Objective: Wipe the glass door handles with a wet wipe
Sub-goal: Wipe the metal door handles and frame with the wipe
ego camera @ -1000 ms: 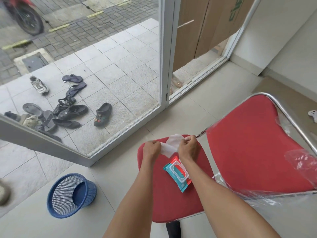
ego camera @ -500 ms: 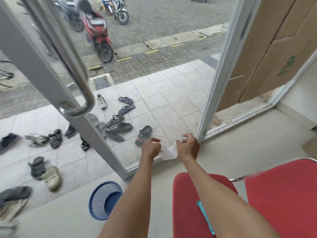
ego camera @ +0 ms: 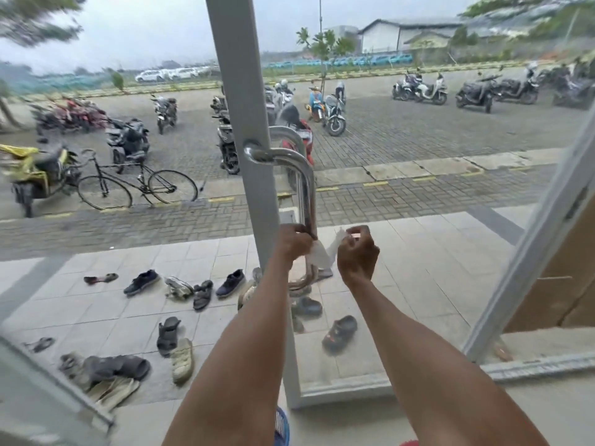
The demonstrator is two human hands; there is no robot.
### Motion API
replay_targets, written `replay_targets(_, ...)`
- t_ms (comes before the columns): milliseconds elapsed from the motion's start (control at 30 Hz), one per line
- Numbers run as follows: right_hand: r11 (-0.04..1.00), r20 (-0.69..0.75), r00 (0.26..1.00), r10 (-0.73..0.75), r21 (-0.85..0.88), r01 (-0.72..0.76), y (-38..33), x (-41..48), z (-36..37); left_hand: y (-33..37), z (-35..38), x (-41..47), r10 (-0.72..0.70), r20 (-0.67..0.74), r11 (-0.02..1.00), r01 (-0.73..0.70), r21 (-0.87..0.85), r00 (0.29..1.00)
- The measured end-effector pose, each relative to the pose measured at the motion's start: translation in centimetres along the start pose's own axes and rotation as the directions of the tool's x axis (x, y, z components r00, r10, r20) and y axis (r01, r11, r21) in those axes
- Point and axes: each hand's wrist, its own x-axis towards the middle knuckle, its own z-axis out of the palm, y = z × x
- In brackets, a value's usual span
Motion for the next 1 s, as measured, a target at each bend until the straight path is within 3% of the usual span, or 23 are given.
replay_targets(233, 0.972, -0.077, 0.972, -0.221, 0.059, 0.225, -11.6, 1.1, 0.5, 9.4, -9.8, -1.9, 0.127, -0.129, 0.986, -0.139, -0.091, 0.983)
replay_targets(500, 0.899, -0.21, 0.886, -0.414, 0.06, 0.434, -20.2, 0.7, -0.1, 13.0, -16.2, -2.2, 0.284, -0.311, 0.926, -0.343, -0.156, 0.907)
replay_targets(800, 0.864, -0.099, 0.871, -0.481, 0.112, 0.49, -23.9, 0.6, 0.7, 14.0, -20.2, -2.8, 0.415, -0.393, 0.888, -0.46, -0.023, 0.821)
replay_targets(1000, 0.879, -0.078, 0.883, -0.463, 0.089, 0.469, -24.6, 1.9, 2.6, 12.8, -20.4, -1.0, 0.371, -0.349, 0.917, -0.398, -0.008, 0.861)
